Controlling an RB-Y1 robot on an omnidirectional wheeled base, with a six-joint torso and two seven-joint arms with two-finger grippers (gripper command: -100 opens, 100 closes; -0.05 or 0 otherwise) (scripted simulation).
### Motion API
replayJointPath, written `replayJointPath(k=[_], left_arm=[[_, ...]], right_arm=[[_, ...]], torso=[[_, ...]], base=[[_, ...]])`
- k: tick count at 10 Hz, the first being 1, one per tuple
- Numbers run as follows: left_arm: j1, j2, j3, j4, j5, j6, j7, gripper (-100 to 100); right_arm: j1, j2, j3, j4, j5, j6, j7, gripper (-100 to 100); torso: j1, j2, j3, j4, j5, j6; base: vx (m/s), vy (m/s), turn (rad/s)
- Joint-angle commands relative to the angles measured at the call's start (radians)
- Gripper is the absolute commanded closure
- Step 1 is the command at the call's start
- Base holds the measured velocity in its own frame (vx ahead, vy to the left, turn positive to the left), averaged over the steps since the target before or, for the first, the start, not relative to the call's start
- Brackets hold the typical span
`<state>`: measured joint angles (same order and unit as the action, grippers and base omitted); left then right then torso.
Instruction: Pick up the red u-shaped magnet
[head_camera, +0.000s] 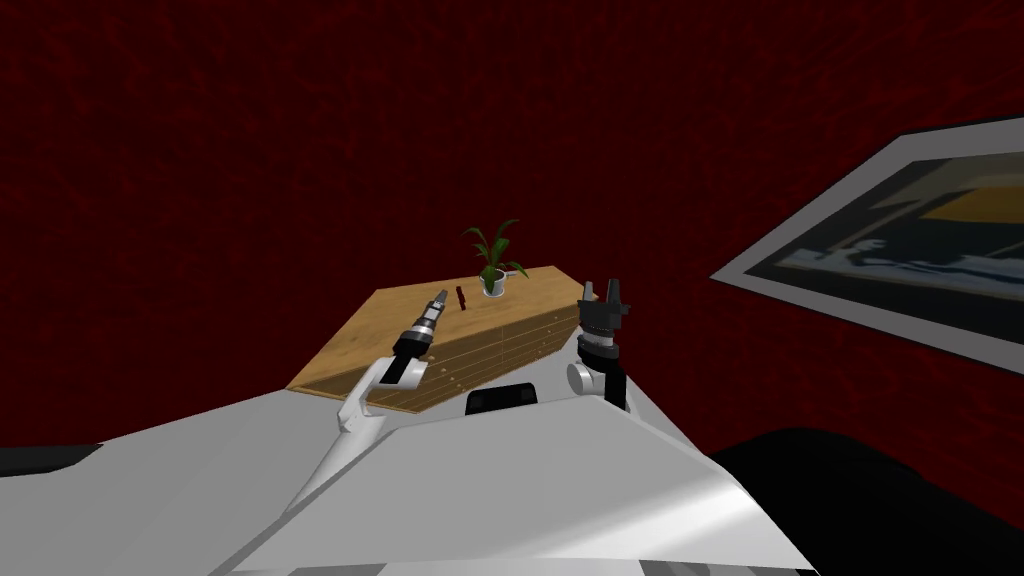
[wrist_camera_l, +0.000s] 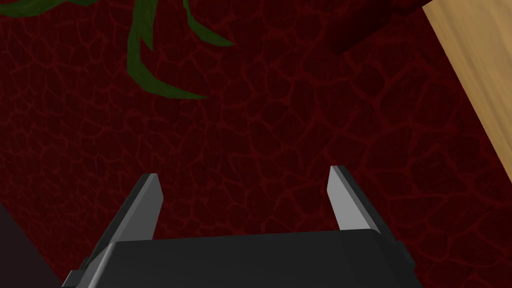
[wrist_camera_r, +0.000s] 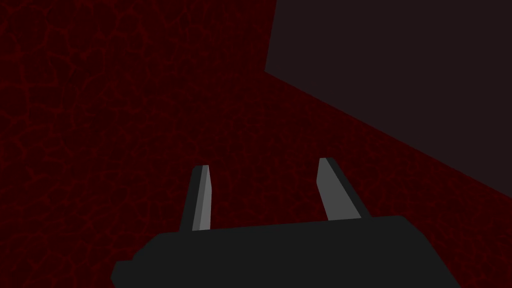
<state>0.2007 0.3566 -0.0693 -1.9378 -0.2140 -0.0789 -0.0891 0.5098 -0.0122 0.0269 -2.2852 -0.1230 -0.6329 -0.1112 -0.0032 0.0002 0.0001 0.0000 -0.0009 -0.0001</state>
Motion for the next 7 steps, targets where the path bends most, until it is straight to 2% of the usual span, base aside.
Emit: replayJointPath(k=[1,2,5,6,7], left_arm=[[-0.04,0.025,-0.006,0.05,-0.02,0.05,-0.016,-100],[-0.04,0.025,-0.006,0.055,-0.02,0.052,-0.016,-100],[-0.112,0.086,-0.021,0.148,-0.048,0.144,-0.034,-100],[-0.112,0.086,-0.021,0.148,-0.048,0.15,-0.034,-100],[-0.134,0.106,-0.027,0.178,-0.054,0.181,-0.039,-100]], right_arm=[[0.0,0.0,0.0,0.0,0.0,0.0,0.0,0],[0.0,0.0,0.0,0.0,0.0,0.0,0.0,0],[0.0,0.0,0.0,0.0,0.0,0.0,0.0,0],[0.0,0.0,0.0,0.0,0.0,0.0,0.0,0],[0.0,0.0,0.0,0.0,0.0,0.0,0.0,0]], torso=[[0.0,0.0,0.0,0.0,0.0,0.0],[-0.001,0.0,0.0,0.0,0.0,0.0],[-0.001,0.0,0.0,0.0,0.0,0.0],[-0.001,0.0,0.0,0.0,0.0,0.0],[0.0,0.0,0.0,0.0,0.0,0.0]], base=[[-0.003,-0.069,-0.086],[0.003,-0.053,-0.036],[-0.003,-0.063,-0.084],[-0.004,-0.053,-0.022],[-0.005,-0.044,-0.057]])
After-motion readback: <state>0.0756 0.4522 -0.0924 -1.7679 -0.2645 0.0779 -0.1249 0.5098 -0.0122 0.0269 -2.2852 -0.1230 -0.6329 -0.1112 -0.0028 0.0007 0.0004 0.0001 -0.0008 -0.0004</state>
